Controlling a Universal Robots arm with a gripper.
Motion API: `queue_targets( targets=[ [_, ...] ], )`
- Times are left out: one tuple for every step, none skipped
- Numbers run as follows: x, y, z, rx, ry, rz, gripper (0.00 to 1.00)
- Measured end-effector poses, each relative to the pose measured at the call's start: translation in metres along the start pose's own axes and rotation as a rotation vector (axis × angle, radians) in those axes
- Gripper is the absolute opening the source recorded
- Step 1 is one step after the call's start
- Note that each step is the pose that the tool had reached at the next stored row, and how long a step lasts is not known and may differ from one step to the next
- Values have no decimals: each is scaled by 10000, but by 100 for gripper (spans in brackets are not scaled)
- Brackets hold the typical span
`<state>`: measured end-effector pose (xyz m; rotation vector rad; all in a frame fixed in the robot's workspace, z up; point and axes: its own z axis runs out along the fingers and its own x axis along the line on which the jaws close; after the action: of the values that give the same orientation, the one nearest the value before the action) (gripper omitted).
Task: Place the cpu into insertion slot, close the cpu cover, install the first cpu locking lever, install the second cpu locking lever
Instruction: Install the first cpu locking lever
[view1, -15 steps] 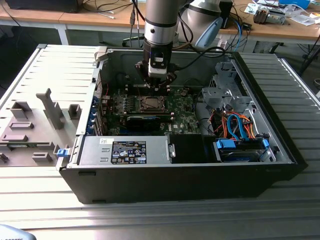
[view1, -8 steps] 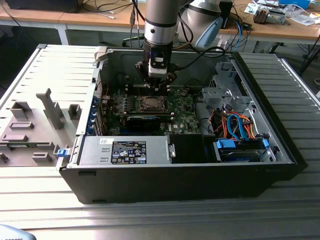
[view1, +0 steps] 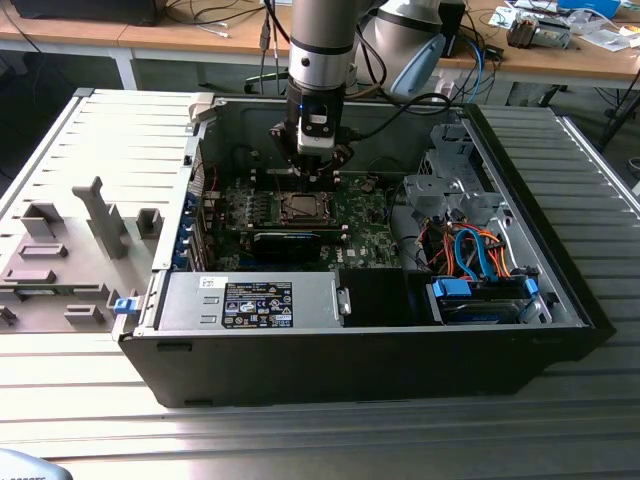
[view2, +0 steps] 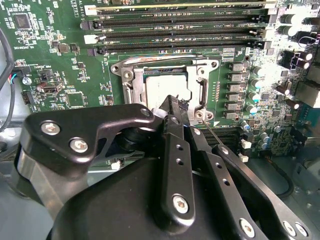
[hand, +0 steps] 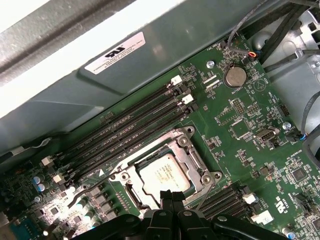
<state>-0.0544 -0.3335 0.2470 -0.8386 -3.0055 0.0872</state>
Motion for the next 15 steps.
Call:
queue_targets(
  targets=[
    [0,0,0,0,0,-3,11],
    [0,0,0,0,0,-6,11],
    [0,0,0,1,-1,-11,11],
    [0,0,0,0,-1,-14,11],
    [0,0,0,0,-1,-22,11],
    [0,0,0,0,-2,-36,11],
    [0,0,0,0,-2,-38,11],
    [0,0,0,0,-2,-41,11],
    [0,0,0,0,-3,-48,11],
    [0,0,0,1,-3,-53,11],
    [0,0,0,0,-5,-80,11],
    [0,0,0,0,-7,-108,11],
    [0,0,0,1,-6,-110,11],
    [0,0,0,0,-6,-115,11],
    [0,0,0,0,-7,-123,11]
  ],
)
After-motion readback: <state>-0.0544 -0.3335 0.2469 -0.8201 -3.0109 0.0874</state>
